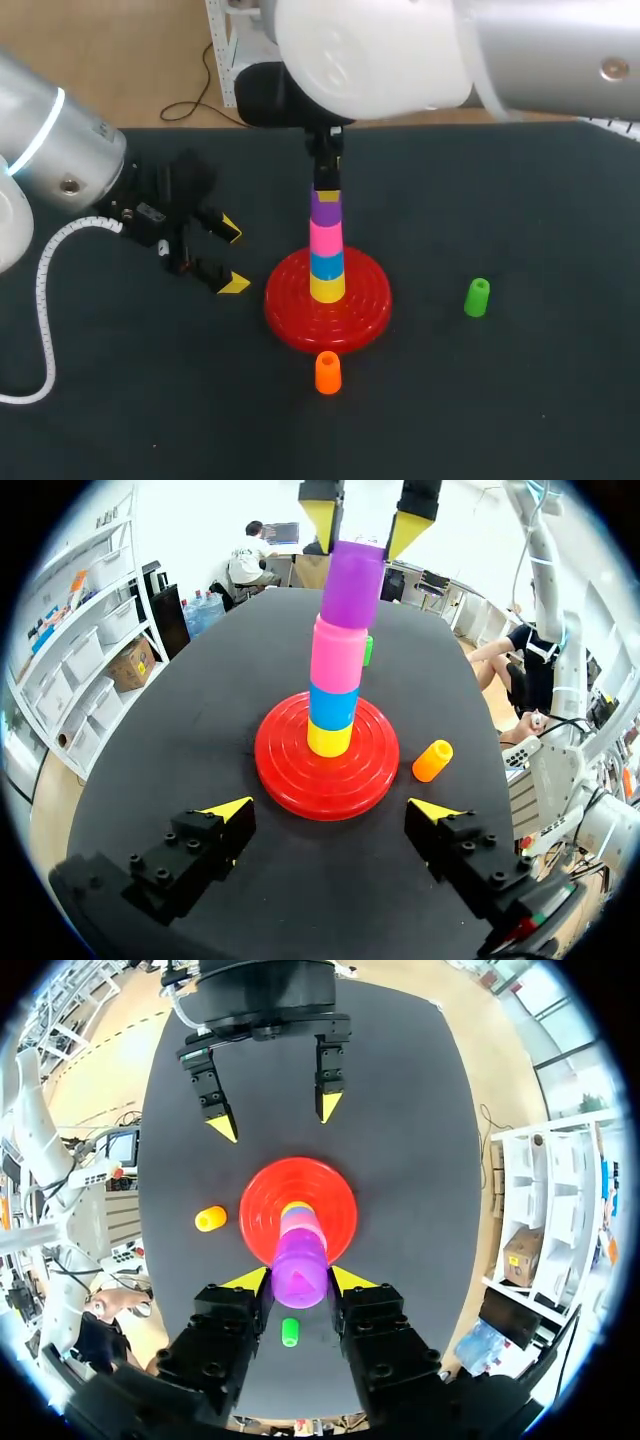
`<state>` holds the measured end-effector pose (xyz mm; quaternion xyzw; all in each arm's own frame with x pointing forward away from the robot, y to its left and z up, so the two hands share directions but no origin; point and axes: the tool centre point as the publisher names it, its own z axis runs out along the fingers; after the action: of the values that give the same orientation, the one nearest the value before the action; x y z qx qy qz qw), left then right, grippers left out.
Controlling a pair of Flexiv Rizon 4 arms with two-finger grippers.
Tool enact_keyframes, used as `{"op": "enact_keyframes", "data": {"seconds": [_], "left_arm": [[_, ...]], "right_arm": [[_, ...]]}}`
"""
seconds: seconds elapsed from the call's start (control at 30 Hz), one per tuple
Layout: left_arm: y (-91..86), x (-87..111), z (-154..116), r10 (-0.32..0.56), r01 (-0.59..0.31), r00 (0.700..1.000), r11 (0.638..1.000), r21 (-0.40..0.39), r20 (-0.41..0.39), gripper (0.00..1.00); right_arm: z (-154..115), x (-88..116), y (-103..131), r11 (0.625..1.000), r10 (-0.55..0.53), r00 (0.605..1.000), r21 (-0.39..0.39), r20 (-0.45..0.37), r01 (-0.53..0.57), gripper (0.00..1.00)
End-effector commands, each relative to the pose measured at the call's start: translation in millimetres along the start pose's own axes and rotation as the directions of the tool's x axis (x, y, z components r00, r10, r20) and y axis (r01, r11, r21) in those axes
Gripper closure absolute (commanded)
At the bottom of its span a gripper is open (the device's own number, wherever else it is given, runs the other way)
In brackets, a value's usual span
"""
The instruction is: Pick up and stack the cylinders on the red base in this order: pink,purple,orange,green
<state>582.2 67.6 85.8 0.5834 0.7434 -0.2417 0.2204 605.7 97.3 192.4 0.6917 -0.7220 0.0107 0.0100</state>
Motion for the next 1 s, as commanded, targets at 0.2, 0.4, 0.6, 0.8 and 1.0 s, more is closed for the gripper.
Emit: {"op": "enact_keyframes", "data": {"seconds": [0.2,0.4,0.6,0.8,1.0], "left_arm": [[0.8,-0.5,0,-0.001,0.001,1.0,1.0,0.001,-0.004,0.0],[0.8,-0.5,0,-0.001,0.001,1.0,1.0,0.001,-0.004,0.0],[0.8,-0.5,0,-0.001,0.001,1.0,1.0,0.001,-0.004,0.0],[0.8,-0.5,0,-0.001,0.001,1.0,1.0,0.001,-0.004,0.0],[0.8,-0.5,0,-0.001,0.001,1.0,1.0,0.001,-0.004,0.0]], "right_arm": [[4,-1,-2,1.0,0.002,1.0,-0.011,-0.006,-0.002,1.0],[14,2,1,1.0,0.002,1.0,-0.022,-0.027,-0.003,1.0],[21,4,6,1.0,-0.002,0.999,-0.029,-0.039,0.001,1.0],[8,2,13,1.0,-0.019,1.0,-0.012,-0.022,0.019,1.0],[-21,7,31,0.997,-0.068,0.998,0.044,0.005,0.068,0.0]]}}
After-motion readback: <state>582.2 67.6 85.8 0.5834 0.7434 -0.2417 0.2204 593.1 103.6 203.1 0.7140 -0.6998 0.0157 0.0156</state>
